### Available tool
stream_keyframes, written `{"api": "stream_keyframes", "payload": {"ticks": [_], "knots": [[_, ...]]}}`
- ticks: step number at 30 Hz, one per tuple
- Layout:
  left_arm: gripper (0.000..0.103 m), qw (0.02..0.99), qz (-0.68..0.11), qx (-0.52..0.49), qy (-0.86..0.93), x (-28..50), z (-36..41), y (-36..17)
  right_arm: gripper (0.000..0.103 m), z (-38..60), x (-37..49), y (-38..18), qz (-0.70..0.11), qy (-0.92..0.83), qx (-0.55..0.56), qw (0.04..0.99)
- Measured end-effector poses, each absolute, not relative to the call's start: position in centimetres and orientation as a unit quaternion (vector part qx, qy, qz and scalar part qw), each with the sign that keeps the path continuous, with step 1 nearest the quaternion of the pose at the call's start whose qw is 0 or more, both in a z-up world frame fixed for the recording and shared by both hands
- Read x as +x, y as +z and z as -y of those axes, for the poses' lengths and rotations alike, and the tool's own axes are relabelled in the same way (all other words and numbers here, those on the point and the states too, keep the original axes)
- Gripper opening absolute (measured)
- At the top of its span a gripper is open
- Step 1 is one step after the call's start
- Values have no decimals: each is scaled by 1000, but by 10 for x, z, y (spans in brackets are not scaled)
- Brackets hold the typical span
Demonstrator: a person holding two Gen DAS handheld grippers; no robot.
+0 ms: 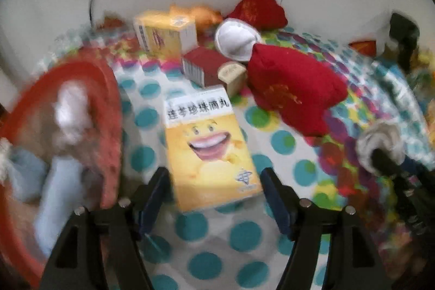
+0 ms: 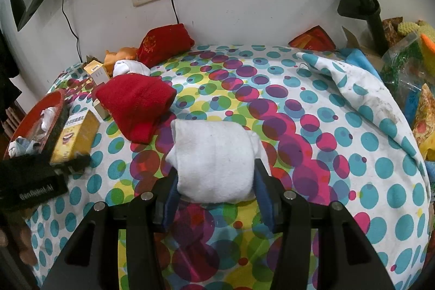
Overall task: Organize objects
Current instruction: 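Grasp the folded white sock with the right gripper while the left gripper grasps the yellow medicine box, then lift the yellow medicine box with the left gripper and carry it over the red tray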
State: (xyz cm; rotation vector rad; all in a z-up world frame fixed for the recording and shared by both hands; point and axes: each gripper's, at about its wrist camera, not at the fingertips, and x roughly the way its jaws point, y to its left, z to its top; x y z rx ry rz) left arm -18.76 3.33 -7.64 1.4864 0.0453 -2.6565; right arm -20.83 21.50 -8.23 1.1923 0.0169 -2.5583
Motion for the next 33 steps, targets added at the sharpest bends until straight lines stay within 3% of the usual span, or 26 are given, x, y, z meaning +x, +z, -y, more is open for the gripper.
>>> {"api": "stream_keyframes", "payload": {"ticks": [2,18,19,23,33], "knots": [[71,14,-20,479,-878,-185,-39,-75,48,-217,-209,-82,-3,-895,417,160],[71,55,-61,475,-876,-199,-32,-77,49,-218,-208,-83,-2,-895,417,160],[64,54,-56,475,-876,-199,-34,-77,49,-218,-208,-83,-2,-895,417,160],[59,44,-48,471,-880,-197,-37,-78,49,-218,-208,-84,-1,-895,417,160],[57,14,-20,462,-886,-183,-43,-78,49,-217,-209,-83,-2,-895,417,159]]}}
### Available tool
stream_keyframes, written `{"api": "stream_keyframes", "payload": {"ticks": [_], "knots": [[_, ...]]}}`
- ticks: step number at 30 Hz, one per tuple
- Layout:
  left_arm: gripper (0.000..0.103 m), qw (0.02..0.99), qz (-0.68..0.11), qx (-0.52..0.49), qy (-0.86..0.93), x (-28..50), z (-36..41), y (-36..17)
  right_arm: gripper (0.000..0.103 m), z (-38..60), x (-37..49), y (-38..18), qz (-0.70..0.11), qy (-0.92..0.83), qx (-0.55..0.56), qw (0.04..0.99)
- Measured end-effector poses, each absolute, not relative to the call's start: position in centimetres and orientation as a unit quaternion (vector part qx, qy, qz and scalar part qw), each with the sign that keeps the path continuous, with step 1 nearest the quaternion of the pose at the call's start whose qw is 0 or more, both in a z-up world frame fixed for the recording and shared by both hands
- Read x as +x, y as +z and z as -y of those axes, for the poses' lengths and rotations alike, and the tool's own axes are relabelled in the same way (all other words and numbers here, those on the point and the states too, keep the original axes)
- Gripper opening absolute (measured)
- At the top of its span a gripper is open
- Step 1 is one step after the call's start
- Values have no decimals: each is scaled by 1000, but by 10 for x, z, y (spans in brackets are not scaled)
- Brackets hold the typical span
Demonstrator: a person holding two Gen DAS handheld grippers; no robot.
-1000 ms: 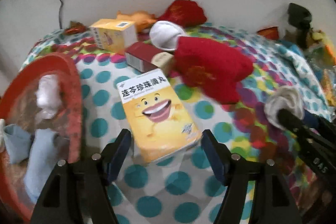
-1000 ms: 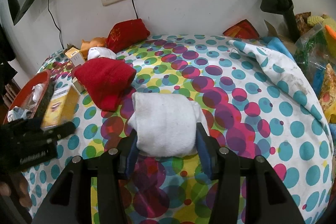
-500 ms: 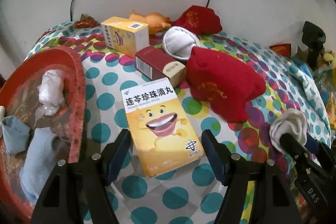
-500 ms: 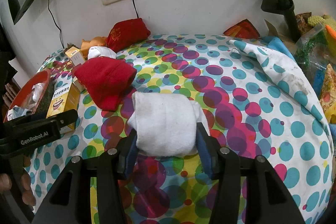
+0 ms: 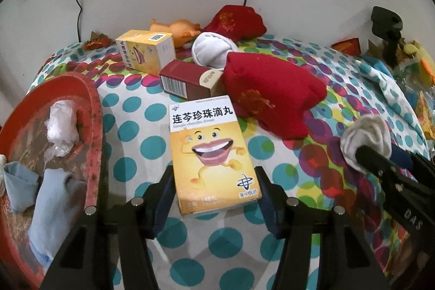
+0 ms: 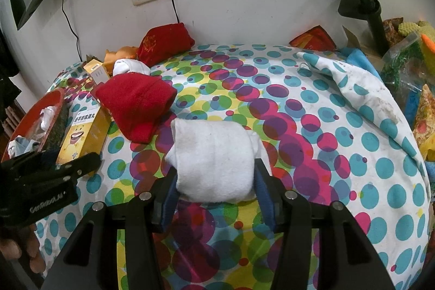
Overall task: Organize objects
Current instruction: 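Lift the yellow medicine box with the left gripper and carry it over the red tray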
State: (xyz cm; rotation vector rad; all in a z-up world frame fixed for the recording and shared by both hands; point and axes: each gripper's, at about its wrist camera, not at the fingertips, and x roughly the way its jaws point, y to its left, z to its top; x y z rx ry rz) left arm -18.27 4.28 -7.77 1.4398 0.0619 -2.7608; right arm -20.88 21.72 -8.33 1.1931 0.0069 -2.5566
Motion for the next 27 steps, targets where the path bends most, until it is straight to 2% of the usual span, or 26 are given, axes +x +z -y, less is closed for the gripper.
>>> {"api": "stream_keyframes", "payload": {"ticks": [13,27], "knots": [[57,-30,42,458,-887,-149,-54,-75,49,-216,-209,-82,-6,-895,418,158],[57,-66,57,448,-890,-118,-59,-68,51,-217,-204,-82,-38,-895,419,145]]}}
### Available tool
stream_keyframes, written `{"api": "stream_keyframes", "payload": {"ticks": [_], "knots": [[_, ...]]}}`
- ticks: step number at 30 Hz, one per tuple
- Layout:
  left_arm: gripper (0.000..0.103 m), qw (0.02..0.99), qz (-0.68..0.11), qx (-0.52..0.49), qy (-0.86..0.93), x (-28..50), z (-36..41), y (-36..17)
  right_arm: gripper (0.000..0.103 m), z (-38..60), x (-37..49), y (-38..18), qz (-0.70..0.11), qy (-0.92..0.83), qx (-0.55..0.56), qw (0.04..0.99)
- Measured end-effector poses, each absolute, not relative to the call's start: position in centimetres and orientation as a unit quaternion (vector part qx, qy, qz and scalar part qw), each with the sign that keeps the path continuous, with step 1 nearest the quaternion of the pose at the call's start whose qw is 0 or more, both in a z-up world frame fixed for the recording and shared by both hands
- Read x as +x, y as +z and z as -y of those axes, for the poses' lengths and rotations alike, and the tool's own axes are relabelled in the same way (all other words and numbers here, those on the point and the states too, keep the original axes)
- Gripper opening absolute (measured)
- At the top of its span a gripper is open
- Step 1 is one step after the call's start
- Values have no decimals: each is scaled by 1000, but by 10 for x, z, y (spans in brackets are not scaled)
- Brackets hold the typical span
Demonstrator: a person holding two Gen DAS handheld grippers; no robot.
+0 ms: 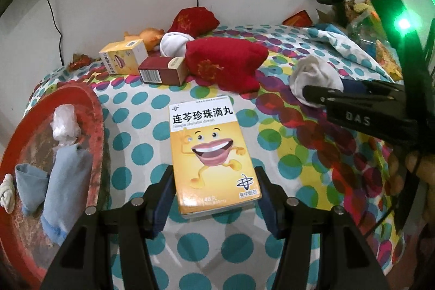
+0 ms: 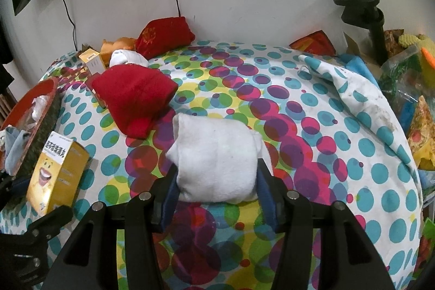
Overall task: Organize objects
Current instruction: 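Lift the yellow medicine box with the left gripper and carry it over the red tray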
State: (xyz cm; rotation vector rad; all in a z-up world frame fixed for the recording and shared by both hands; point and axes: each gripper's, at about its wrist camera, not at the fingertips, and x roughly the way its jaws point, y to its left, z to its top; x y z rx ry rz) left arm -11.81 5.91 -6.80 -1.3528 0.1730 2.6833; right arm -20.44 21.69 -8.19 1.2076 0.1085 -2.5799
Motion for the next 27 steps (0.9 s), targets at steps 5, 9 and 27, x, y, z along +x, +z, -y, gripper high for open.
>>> {"api": "stream_keyframes", "payload": {"ticks": [5,9,27], "knots": [[57,71,-60,-449,889,-106,-54,-63,51,-223,-200,-81,-52,-896,419,138],[57,72,-71,-443,891,-95,-48,-55,51,-231,-197,-79,-59,-896,420,135],[57,33,-26,-422,906,-71,30,-9,53,-248,-186,-75,-83,-895,420,123]]}}
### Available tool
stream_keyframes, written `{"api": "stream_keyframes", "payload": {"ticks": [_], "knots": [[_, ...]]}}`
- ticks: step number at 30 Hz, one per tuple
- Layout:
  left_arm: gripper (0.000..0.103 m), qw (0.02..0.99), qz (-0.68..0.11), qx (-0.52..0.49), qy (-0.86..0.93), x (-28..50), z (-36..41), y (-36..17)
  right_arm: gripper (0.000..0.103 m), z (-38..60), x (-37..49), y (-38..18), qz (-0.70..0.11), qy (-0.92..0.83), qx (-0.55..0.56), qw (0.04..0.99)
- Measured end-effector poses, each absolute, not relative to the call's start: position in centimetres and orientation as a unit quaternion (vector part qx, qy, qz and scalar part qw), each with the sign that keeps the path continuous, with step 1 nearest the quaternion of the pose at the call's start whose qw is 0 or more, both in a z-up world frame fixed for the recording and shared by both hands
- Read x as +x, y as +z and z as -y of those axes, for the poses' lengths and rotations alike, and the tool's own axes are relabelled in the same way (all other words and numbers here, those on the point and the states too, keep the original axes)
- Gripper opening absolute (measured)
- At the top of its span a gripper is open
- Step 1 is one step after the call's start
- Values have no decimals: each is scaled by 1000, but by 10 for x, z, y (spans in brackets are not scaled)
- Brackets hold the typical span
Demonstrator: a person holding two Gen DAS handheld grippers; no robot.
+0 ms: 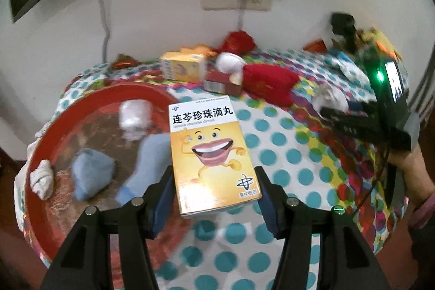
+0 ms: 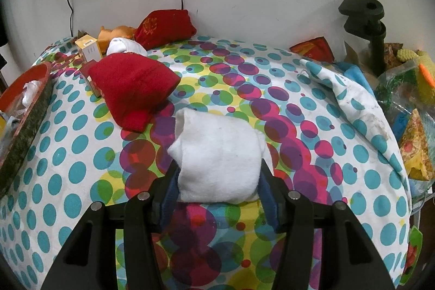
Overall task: Organize objects
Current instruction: 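Lift the yellow medicine box with the left gripper and carry it over the red tray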
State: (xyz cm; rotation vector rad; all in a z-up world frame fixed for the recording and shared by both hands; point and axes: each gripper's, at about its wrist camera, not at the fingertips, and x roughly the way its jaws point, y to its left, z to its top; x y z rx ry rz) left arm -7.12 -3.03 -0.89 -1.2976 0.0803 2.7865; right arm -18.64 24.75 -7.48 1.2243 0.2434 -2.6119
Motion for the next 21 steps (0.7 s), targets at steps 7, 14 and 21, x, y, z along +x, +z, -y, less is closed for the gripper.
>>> {"api": "stream_keyframes", "payload": {"ticks": [7,14,21], "knots": [[57,-18,-13,-417,909,-74,84,6,53,-240,-188,-75,-84,-895,420,123],[57,-86,-9,-428,899,-85,146,-1,53,-241,-189,-75,-84,-895,420,123],[57,-131,4,-445,886,-99,196,-17,53,-233,-192,-76,-85,-895,420,122]]}}
